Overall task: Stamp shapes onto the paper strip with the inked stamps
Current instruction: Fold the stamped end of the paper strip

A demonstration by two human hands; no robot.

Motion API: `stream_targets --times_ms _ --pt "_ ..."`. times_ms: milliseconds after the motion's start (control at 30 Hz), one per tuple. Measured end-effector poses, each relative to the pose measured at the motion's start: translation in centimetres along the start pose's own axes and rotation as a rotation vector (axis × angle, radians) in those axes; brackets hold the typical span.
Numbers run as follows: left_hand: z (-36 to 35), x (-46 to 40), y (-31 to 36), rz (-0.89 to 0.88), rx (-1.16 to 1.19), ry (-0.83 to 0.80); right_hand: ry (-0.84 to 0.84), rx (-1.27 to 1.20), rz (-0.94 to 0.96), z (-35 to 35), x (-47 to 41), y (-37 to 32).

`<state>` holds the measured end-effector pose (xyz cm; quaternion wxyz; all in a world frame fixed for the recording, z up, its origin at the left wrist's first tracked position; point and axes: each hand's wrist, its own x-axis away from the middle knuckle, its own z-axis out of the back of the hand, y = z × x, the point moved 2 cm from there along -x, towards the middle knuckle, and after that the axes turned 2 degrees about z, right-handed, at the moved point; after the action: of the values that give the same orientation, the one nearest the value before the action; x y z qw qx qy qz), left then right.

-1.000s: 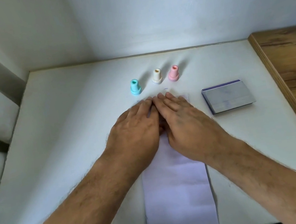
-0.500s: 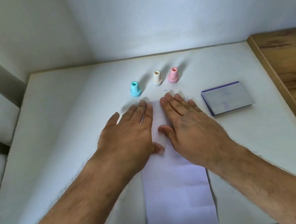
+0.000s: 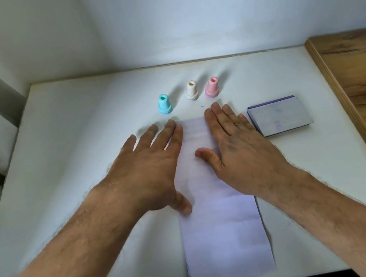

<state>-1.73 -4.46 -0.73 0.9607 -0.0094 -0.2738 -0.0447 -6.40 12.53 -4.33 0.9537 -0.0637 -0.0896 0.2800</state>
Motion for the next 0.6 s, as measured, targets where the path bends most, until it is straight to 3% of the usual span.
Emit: stream_targets --times_ms 333,433,600 --pt "0.0 0.0 0.2 0.007 0.039 -0.069 0.025 -0.068 0.007 0.1 0.2 0.0" --pt "1.2 0.1 0.0 -0.002 0.138 0.053 0.02 -0.134 -0.011 0.4 0.1 0.2" --pt "3.5 1.0 0.4 0.01 0.262 0.396 0.085 -0.219 0.0 1.7 0.1 0.0"
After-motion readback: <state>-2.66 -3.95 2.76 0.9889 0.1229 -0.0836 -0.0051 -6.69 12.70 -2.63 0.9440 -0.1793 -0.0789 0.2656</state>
